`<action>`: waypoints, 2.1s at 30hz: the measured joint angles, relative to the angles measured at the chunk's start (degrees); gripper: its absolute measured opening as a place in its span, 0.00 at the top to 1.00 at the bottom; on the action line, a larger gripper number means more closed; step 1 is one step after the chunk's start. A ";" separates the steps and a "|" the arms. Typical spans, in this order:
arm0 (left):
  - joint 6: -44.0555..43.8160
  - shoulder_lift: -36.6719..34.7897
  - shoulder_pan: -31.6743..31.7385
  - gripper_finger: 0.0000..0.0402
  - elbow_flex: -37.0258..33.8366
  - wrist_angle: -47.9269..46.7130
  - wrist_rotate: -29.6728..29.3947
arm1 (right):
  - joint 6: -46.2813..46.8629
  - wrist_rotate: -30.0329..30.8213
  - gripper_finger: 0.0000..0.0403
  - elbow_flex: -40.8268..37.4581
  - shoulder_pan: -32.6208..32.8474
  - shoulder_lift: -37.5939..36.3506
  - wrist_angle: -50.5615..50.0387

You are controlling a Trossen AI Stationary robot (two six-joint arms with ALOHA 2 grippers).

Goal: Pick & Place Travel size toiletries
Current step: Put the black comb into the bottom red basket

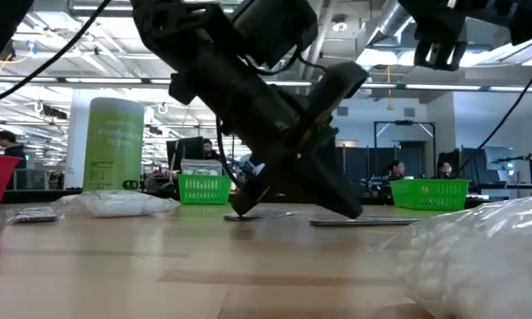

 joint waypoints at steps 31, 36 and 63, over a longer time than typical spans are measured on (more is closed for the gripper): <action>8.56 -6.97 2.20 1.00 -0.45 -13.98 -5.16 | -23.03 -4.03 0.37 0.08 -7.35 7.35 -26.36; 9.56 -6.91 1.97 1.00 -0.46 -13.91 -5.21 | -23.48 -4.03 0.37 0.08 -7.20 12.10 -24.61; 9.65 -4.21 2.83 1.00 -0.14 -15.10 -5.13 | -27.93 -4.12 0.37 3.99 -6.74 28.27 -19.60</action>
